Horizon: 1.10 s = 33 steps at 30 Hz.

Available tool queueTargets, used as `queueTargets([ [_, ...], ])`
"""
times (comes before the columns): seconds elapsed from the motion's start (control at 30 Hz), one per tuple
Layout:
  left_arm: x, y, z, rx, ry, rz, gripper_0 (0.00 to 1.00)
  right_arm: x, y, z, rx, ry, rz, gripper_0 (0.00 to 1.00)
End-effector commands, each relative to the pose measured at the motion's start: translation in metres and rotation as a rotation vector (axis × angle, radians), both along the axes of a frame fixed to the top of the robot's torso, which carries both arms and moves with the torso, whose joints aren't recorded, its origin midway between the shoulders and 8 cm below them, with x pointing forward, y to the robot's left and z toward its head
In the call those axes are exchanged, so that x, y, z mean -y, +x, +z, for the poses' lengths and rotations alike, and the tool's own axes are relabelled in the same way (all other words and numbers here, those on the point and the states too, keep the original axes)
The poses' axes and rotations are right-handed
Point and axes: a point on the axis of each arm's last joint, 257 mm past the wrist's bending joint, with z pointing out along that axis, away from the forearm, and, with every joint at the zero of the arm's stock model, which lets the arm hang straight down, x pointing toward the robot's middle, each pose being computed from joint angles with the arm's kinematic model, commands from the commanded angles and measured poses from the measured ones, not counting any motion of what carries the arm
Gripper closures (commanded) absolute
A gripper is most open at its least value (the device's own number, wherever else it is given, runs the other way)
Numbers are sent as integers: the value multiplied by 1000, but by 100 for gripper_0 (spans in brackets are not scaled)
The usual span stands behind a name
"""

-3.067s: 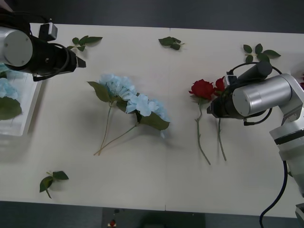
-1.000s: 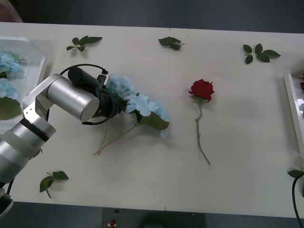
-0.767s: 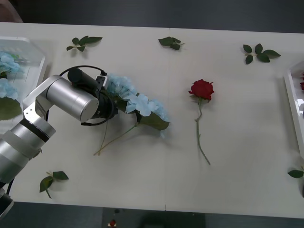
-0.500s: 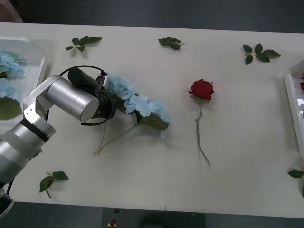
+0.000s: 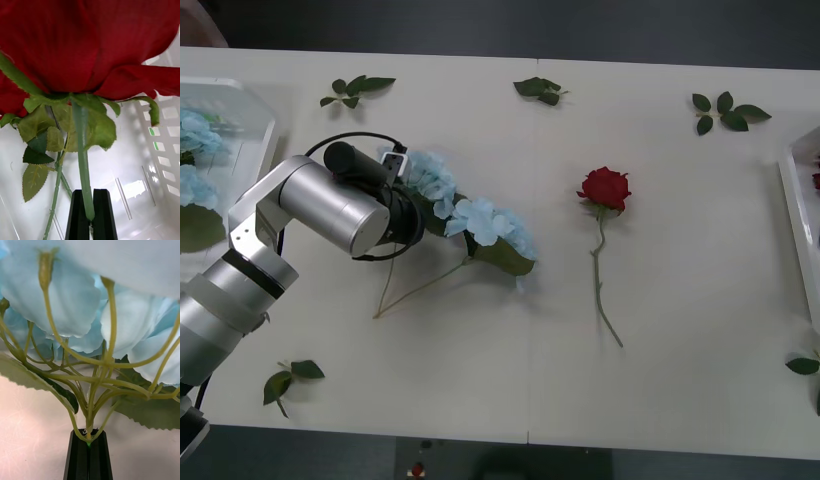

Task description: Put the red flowers into the right box and the blue flowers into the left box

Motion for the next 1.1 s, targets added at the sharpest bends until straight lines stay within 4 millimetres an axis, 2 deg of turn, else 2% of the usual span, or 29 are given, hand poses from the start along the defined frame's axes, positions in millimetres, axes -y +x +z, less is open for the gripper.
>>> queueTargets([
  [0.03,9,14,59,66,-26,-5,100,10,14,46,55,-71,39,76],
  [0.07,6,13,65,66,-27,0,100,9,15,46,52,-72,42,62],
  [0.1,1,12,75,70,-22,5,100,8,17,48,56,-73,46,37],
  [0.13,-2,11,80,71,-21,9,100,7,18,49,56,-73,49,26],
  [0.17,-7,10,88,73,-15,12,100,5,19,49,57,-72,53,17],
  [0.27,-18,8,106,88,2,18,100,-2,21,50,44,-57,67,6],
  [0.43,-40,8,132,126,38,28,100,-23,22,58,6,-9,92,0],
  [0.6,-69,5,158,149,75,55,100,-48,18,70,-30,14,129,0],
  [0.7,-93,-3,174,131,74,83,100,-68,17,77,-41,24,160,0],
  [0.73,-109,-8,182,118,76,100,100,-78,17,77,-46,33,172,0],
  [0.87,-147,-21,197,80,91,135,100,-102,17,81,-39,69,187,0],
  [0.9,-147,-21,197,80,91,135,100,-102,17,81,-39,69,187,0],
  [0.97,-178,-32,208,64,107,165,100,-125,18,82,-31,111,188,0],
  [1.1,-220,-46,224,63,101,217,100,-158,18,81,-45,142,206,0],
])
